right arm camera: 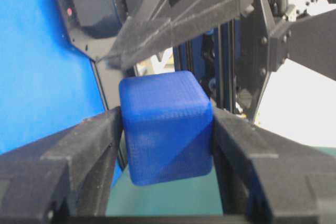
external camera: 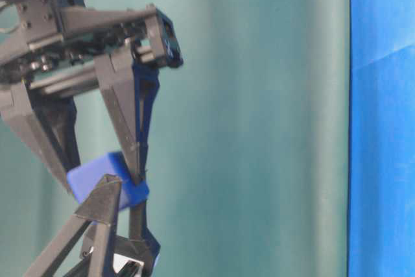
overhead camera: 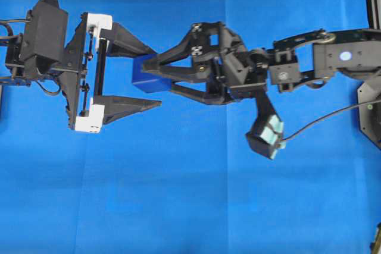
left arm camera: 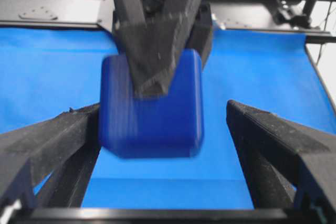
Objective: Handover the blue block to the right arm after grasping it with the left arm, then place it in the designated position.
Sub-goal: 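Open the left gripper and pull the cube away with the right gripper, then hold the cube in the right gripper and rotate it downward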
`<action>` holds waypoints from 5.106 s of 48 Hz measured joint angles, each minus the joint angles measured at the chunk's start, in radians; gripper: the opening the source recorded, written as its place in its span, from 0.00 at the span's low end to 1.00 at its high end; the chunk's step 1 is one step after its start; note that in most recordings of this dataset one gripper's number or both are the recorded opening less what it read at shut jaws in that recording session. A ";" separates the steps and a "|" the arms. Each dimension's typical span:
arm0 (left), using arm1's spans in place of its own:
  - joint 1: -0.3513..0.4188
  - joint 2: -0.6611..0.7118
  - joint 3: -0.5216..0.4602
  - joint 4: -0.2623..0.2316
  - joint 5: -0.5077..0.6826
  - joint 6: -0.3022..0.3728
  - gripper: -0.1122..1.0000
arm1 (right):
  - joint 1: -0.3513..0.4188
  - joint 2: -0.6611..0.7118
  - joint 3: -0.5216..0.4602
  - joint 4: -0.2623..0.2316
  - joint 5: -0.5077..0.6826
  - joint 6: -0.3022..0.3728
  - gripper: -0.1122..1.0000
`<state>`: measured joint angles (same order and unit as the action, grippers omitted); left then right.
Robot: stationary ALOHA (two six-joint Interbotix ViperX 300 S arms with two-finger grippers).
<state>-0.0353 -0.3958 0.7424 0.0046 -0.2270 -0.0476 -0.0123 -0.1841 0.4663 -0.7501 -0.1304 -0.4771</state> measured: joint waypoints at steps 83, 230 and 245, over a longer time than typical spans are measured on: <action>0.000 -0.029 0.020 0.000 0.017 0.000 0.94 | 0.032 -0.373 0.253 0.250 0.193 0.514 0.42; 0.002 -0.031 0.015 -0.002 0.015 0.014 0.94 | 0.061 -0.397 0.256 0.367 0.549 0.977 0.42; 0.000 -0.029 0.015 0.000 0.015 0.017 0.94 | 0.061 -0.396 0.256 0.368 0.552 0.977 0.42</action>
<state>-0.0353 -0.4249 0.7578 0.0046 -0.2117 -0.0307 0.0491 -0.5798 0.7225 -0.3820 0.4218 0.5001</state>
